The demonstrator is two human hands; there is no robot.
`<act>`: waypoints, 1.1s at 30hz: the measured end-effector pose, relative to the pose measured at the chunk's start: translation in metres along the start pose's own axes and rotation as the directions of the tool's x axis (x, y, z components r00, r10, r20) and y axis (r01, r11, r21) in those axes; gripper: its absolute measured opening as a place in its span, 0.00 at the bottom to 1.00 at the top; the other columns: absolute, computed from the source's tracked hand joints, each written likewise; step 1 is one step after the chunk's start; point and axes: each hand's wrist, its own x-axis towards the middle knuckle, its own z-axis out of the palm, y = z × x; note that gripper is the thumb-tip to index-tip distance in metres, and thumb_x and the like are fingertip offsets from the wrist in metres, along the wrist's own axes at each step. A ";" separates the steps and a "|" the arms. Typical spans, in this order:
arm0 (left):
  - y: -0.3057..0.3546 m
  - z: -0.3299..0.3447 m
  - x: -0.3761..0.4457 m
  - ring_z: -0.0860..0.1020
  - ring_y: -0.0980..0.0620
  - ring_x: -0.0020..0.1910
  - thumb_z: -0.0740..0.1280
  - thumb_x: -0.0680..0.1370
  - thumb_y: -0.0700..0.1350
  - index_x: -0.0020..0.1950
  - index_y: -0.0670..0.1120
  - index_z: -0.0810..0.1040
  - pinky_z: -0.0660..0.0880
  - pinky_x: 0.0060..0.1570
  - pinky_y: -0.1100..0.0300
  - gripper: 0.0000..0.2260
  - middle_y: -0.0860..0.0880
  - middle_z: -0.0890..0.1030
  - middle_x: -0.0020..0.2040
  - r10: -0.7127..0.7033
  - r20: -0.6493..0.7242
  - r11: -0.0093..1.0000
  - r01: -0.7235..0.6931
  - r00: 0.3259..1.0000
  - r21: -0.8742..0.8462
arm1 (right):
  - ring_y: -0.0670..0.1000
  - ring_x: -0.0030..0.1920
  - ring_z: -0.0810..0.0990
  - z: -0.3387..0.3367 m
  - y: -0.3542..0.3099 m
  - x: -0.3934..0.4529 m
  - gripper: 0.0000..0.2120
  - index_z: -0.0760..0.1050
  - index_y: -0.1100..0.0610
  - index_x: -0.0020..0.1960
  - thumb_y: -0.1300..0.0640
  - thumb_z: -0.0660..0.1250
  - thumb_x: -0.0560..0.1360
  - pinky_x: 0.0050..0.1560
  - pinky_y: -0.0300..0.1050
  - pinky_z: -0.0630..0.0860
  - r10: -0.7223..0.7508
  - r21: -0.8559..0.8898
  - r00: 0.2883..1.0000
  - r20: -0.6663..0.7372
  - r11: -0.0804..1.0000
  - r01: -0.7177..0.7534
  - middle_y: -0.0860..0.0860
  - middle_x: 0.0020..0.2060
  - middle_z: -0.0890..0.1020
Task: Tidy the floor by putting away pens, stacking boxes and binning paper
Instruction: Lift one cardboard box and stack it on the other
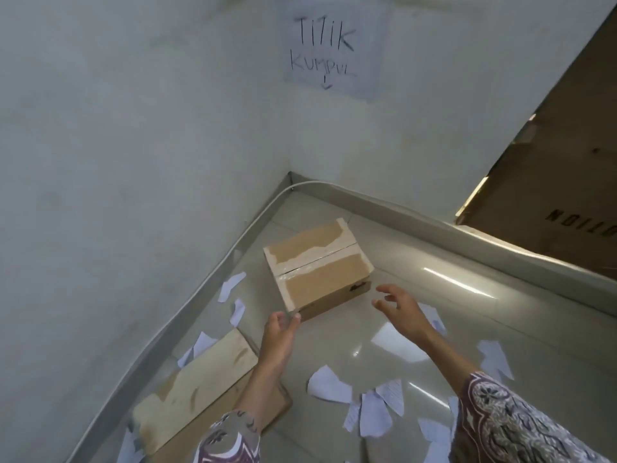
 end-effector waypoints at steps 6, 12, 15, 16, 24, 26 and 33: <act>-0.059 0.038 0.136 0.72 0.44 0.61 0.61 0.79 0.48 0.68 0.42 0.65 0.66 0.53 0.58 0.20 0.43 0.71 0.67 0.004 -0.155 0.993 -0.021 0.988 -0.114 | 0.53 0.63 0.72 0.043 0.078 0.122 0.20 0.67 0.60 0.69 0.56 0.62 0.78 0.57 0.42 0.68 -0.101 -0.098 0.995 -0.004 0.990 0.101 0.56 0.66 0.73; -0.106 0.065 0.234 0.69 0.42 0.64 0.61 0.79 0.48 0.71 0.42 0.60 0.66 0.55 0.55 0.23 0.41 0.68 0.69 0.055 -0.258 0.985 -0.095 0.965 -0.145 | 0.56 0.70 0.66 0.053 0.129 0.211 0.24 0.63 0.61 0.71 0.56 0.63 0.77 0.69 0.51 0.66 -0.240 -0.215 0.967 -0.083 0.952 0.217 0.57 0.70 0.67; -0.128 0.078 0.272 0.70 0.42 0.63 0.61 0.79 0.48 0.70 0.39 0.60 0.65 0.49 0.58 0.23 0.39 0.68 0.68 0.044 -0.268 0.977 -0.097 0.962 -0.189 | 0.56 0.71 0.64 0.062 0.158 0.240 0.28 0.59 0.60 0.73 0.53 0.63 0.78 0.69 0.50 0.63 -0.226 -0.196 0.967 -0.118 0.960 0.200 0.57 0.72 0.65; -0.134 0.082 0.283 0.70 0.42 0.63 0.61 0.79 0.48 0.70 0.38 0.60 0.65 0.50 0.58 0.23 0.39 0.68 0.68 0.039 -0.260 0.973 -0.097 0.965 -0.212 | 0.56 0.71 0.65 0.065 0.167 0.248 0.28 0.58 0.60 0.74 0.52 0.62 0.78 0.67 0.49 0.64 -0.215 -0.177 0.967 -0.137 0.966 0.190 0.57 0.72 0.65; -0.153 0.103 0.304 0.72 0.49 0.43 0.57 0.81 0.52 0.67 0.42 0.64 0.69 0.40 0.56 0.19 0.45 0.72 0.55 0.009 -0.121 0.898 -0.062 0.993 -0.436 | 0.54 0.59 0.73 0.088 0.192 0.267 0.22 0.68 0.59 0.66 0.46 0.58 0.79 0.61 0.51 0.71 -0.111 0.054 0.992 -0.053 0.992 0.114 0.55 0.61 0.74; -0.152 0.108 0.302 0.73 0.47 0.47 0.57 0.81 0.52 0.66 0.42 0.65 0.71 0.42 0.55 0.18 0.43 0.72 0.56 0.013 -0.133 0.870 -0.076 0.991 -0.487 | 0.55 0.58 0.75 0.090 0.190 0.270 0.21 0.69 0.61 0.66 0.49 0.61 0.78 0.63 0.53 0.72 -0.078 0.166 0.995 -0.057 0.982 0.087 0.56 0.60 0.75; -0.145 0.104 0.314 0.73 0.49 0.43 0.56 0.81 0.48 0.68 0.44 0.67 0.69 0.48 0.53 0.16 0.42 0.75 0.58 0.091 -0.220 0.845 -0.193 0.971 -0.500 | 0.52 0.49 0.78 0.091 0.184 0.284 0.16 0.71 0.64 0.63 0.59 0.62 0.78 0.52 0.49 0.71 0.012 0.444 1.000 -0.009 0.896 -0.007 0.56 0.52 0.79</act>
